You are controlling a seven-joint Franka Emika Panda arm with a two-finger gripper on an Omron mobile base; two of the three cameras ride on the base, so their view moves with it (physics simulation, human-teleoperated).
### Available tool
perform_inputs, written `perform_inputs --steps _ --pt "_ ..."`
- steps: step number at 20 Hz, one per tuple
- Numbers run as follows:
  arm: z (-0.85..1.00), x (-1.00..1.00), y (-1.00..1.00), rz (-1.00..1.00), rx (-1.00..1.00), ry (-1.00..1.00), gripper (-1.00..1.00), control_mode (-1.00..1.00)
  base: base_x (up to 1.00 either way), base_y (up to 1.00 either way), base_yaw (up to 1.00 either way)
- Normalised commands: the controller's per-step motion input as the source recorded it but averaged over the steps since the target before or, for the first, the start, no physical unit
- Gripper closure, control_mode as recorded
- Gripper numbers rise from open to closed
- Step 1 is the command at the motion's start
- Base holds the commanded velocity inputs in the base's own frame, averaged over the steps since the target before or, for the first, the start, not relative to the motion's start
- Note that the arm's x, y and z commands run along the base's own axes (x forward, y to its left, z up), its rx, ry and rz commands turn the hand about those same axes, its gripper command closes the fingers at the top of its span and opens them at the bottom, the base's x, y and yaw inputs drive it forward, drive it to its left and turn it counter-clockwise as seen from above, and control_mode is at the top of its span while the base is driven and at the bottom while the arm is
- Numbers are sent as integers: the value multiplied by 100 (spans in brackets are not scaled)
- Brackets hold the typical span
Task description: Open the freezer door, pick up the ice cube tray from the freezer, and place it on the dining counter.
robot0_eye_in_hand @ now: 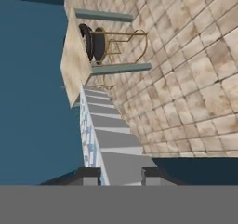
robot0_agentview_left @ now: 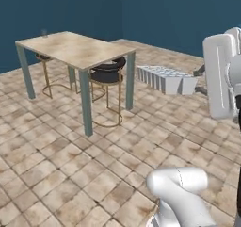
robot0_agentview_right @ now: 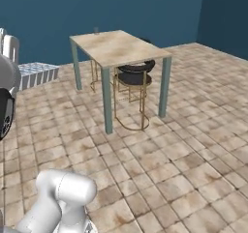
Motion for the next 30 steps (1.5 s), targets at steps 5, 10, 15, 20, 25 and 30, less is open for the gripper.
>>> perform_inputs --steps 5,10,15,20,25,30 --pt "0 0 0 0 0 0 100 100 100 -6 30" --pt "0 0 0 0 0 0 100 100 100 -24 13" --pt "0 0 0 0 0 0 100 100 100 -30 6" --pt "0 0 0 0 0 0 100 100 100 -33 3" --pt "0 0 0 0 0 0 100 100 100 -27 3" --pt "0 0 0 0 0 0 100 100 100 -11 3"
